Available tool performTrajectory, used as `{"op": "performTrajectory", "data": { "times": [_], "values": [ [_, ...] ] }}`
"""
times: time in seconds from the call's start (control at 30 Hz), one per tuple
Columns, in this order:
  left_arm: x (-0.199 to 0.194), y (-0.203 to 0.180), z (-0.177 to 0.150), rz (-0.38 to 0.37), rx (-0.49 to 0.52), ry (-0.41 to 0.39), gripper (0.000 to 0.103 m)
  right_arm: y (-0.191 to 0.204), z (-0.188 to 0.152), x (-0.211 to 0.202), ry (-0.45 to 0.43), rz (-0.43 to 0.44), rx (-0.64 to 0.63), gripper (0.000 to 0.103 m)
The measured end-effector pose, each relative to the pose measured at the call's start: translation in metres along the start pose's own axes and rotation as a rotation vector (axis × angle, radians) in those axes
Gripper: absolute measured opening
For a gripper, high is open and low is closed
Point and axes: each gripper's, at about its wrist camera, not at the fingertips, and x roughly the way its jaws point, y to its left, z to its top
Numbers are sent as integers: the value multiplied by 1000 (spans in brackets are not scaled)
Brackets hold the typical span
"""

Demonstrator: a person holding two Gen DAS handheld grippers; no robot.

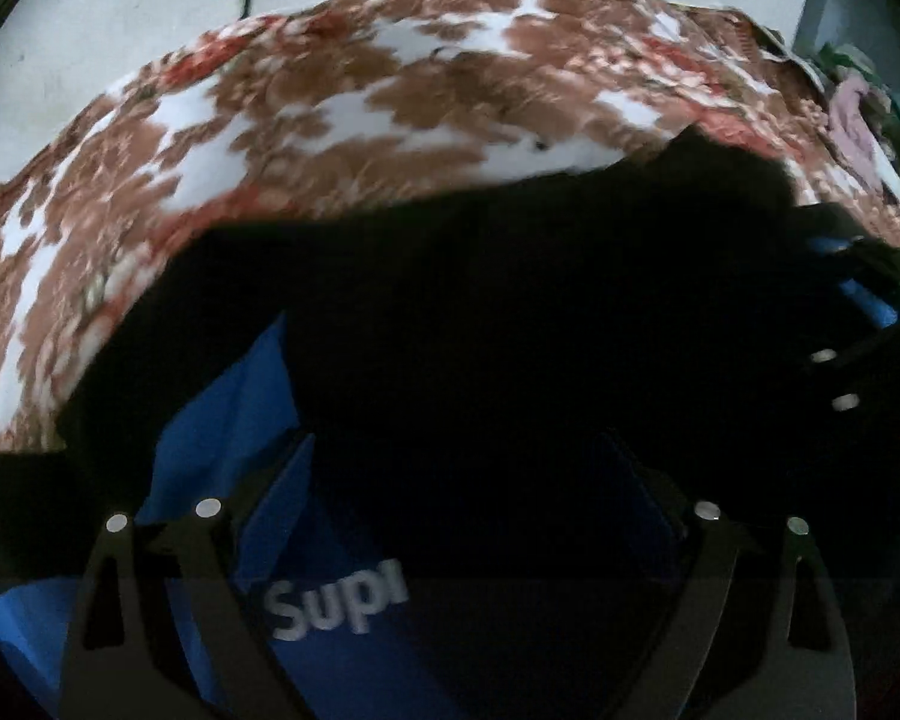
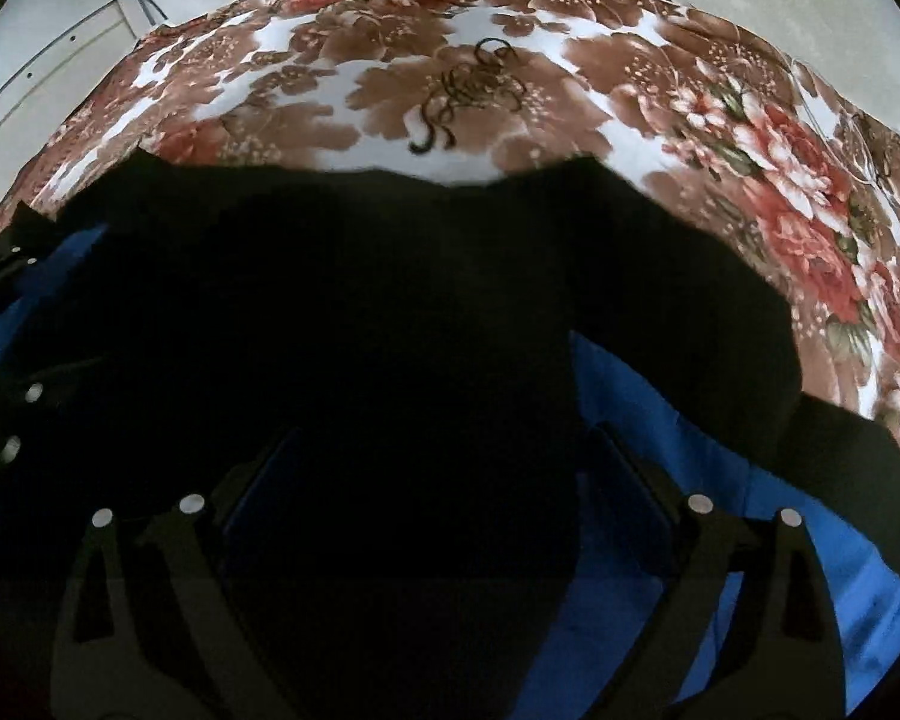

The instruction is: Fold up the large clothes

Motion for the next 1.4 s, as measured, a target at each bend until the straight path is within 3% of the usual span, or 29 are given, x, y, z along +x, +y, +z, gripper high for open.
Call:
{"op": "performTrajectory", "data": {
  "times": [0.1,0.23,0.47,0.67,0.93,1.1,1.3,1.4],
  "values": [
    [1,6,-7,3,4,-25,93,-3,-3,-5,-29,-27,-7,95],
    [-12,9,3,22,-30,18,92,-7,0,-14,2,-28,51,95],
    [-82,27,13,87,-157,-61,97,17,20,-77,-55,-26,48,97],
    [-139,50,-6,124,-229,-91,97,58,30,-116,-71,3,46,97],
    [-217,106,-70,210,-344,-120,98,144,31,-139,-43,45,25,97],
    [-248,182,-138,273,-557,-124,98,198,31,-134,-31,61,-23,97],
    [-256,266,-207,362,-643,-109,97,246,34,-115,-3,73,-47,97],
    [-254,318,-241,317,-768,-98,97,267,34,-99,18,70,-40,97]
  ]
}}
